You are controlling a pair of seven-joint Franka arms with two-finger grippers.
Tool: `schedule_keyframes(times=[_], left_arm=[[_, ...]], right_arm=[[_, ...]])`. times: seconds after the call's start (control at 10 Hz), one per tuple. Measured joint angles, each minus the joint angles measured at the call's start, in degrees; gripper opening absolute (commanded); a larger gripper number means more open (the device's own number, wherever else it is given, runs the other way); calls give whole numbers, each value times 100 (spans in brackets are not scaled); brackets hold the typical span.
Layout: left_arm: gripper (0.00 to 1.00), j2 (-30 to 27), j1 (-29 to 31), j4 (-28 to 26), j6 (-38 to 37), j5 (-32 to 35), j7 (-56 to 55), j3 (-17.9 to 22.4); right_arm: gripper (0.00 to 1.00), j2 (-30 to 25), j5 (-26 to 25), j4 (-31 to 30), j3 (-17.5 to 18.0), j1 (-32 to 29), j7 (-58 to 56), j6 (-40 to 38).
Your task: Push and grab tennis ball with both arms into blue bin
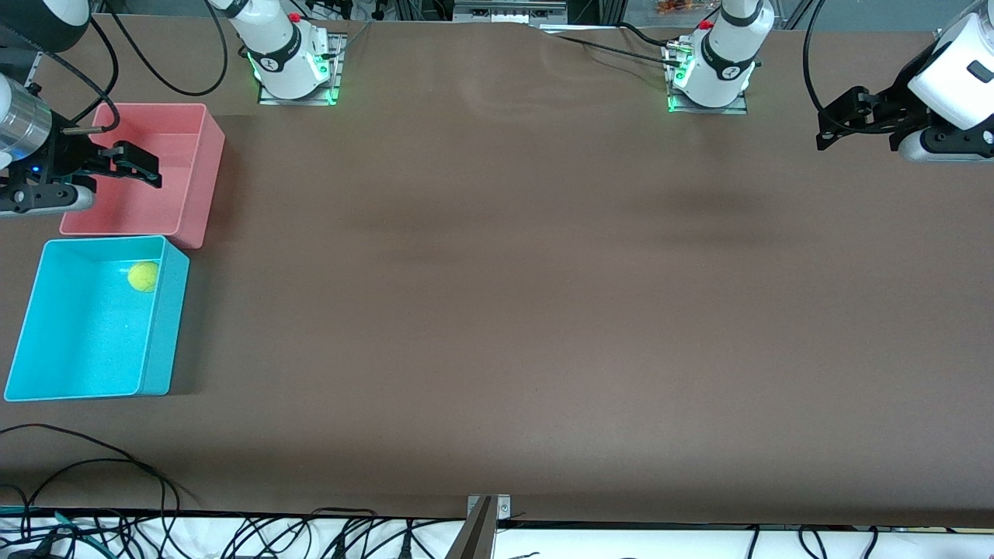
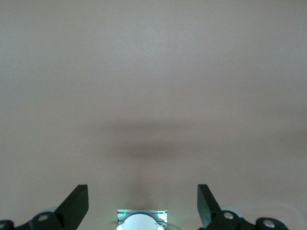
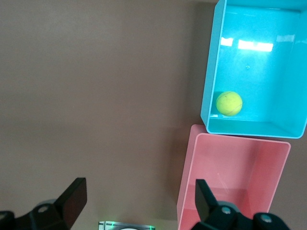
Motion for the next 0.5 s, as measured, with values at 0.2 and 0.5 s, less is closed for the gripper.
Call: schedule_keyframes(times=[0.2,0.5], left_arm=[[100,0,1,0,0,0,0,0],[100,0,1,0,0,0,0,0]], right_arm=[[100,2,-7,93,-36,-7,0,-22],[100,-1,-6,425,-59,-10,295,-63]])
